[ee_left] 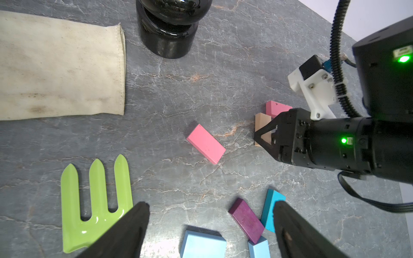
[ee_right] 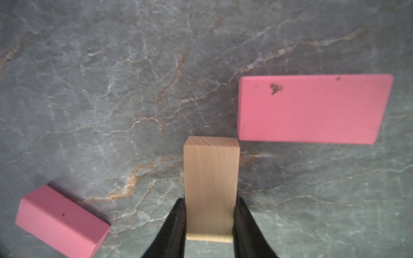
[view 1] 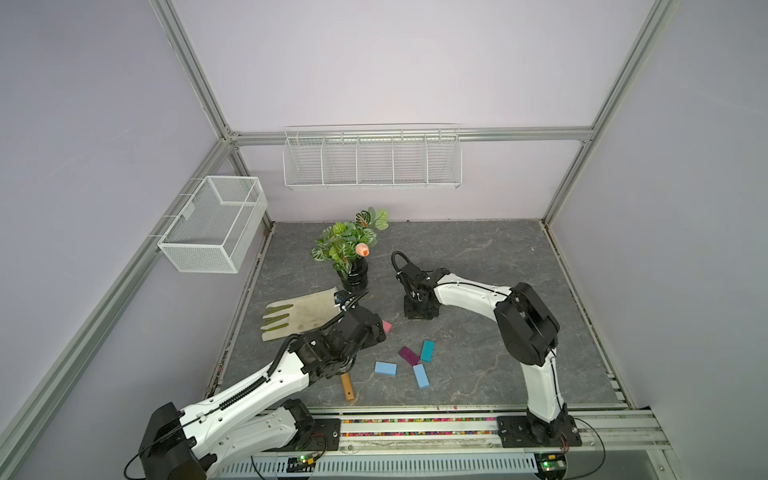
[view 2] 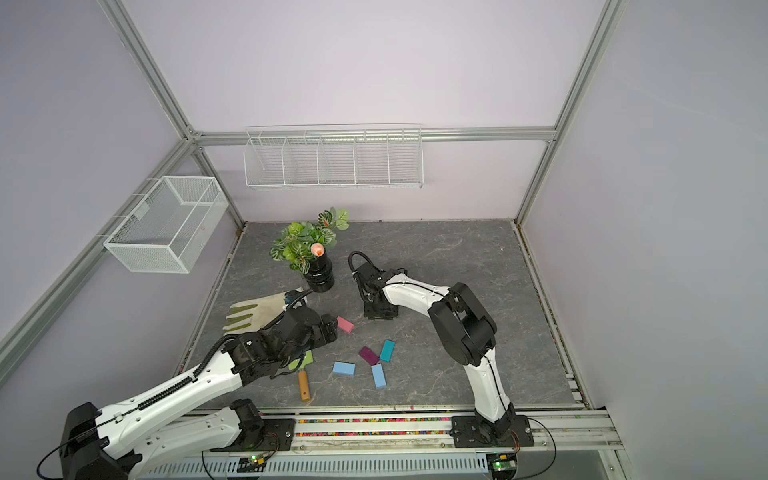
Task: Assemble the number 8 with building blocks
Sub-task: Assemble the building block at the center of the board.
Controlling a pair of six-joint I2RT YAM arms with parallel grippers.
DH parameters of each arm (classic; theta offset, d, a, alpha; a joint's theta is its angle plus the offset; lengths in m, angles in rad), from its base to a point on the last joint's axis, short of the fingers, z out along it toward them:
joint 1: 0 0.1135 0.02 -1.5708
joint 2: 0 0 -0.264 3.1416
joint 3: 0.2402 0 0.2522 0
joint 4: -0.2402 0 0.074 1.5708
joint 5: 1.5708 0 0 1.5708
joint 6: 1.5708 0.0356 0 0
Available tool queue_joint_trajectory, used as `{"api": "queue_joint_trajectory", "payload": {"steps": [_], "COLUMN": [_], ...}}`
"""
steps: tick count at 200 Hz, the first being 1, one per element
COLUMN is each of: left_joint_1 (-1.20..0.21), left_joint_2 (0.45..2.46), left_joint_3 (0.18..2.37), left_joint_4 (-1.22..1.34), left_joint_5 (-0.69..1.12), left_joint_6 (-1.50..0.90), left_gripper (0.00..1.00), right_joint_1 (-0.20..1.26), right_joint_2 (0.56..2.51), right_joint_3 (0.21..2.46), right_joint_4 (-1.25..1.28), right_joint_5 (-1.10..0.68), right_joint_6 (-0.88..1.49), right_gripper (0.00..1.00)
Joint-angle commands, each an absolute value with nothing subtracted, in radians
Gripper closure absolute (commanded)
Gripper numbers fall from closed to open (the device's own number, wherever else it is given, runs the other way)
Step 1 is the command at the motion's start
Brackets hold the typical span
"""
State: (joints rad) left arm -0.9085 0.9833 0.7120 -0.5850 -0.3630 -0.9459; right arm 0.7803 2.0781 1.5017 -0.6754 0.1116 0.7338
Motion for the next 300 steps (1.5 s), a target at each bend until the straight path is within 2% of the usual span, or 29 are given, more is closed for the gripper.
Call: {"api": "queue_joint_trajectory", "payload": {"steps": [1, 24, 85, 114, 162, 186, 200, 219, 245, 279, 290, 300], "left_joint_1": [-0.913, -0.912, -0.913, -0.912, -0.912, -0.911, -0.912, -0.913, -0.912, -0.911, -0.911, -0.913], "left_joint_2": [0.972, 0.969, 0.967, 0.967, 0.967, 0.964, 0.961, 0.948, 0.927, 0.913, 0.910, 0.905], "left_joint_3": [0.713, 0.712, 0.713, 0.715, 0.713, 0.715, 0.716, 0.716, 0.718, 0.719, 0.718, 0.717], "left_joint_4": [-0.593, -0.594, -0.595, -0.595, -0.592, -0.592, -0.596, -0.601, -0.601, -0.609, -0.607, -0.607], "left_joint_5": [-0.385, -0.387, -0.388, -0.390, -0.392, -0.393, -0.397, -0.406, -0.416, -0.422, -0.419, -0.418], "left_joint_6": [-0.945, -0.943, -0.943, -0.943, -0.940, -0.937, -0.936, -0.936, -0.935, -0.938, -0.937, -0.941], "left_gripper": [0.09, 0.09, 0.09, 0.09, 0.09, 0.09, 0.09, 0.09, 0.09, 0.09, 0.09, 0.09], "right_joint_1": [0.774, 0.773, 0.773, 0.774, 0.774, 0.774, 0.777, 0.787, 0.814, 0.843, 0.846, 0.844], "right_joint_2": [2.120, 2.117, 2.110, 2.095, 2.036, 1.985, 1.930, 1.822, 1.680, 1.552, 1.534, 1.535], "right_joint_3": [1.479, 1.477, 1.473, 1.467, 1.450, 1.432, 1.401, 1.355, 1.311, 1.211, 1.175, 1.159], "right_joint_4": [-0.677, -0.679, -0.686, -0.681, -0.699, -0.714, -0.707, -0.699, -0.729, -0.742, -0.736, -0.734], "right_joint_5": [0.103, 0.107, 0.118, 0.121, 0.162, 0.186, 0.206, 0.244, 0.299, 0.313, 0.327, 0.351], "right_joint_6": [0.754, 0.753, 0.753, 0.747, 0.737, 0.732, 0.732, 0.721, 0.710, 0.753, 0.765, 0.768], "right_gripper": [0.66, 0.60, 0.57, 0.51, 0.45, 0.34, 0.32, 0.17, 0.13, 0.15, 0.23, 0.42]}}
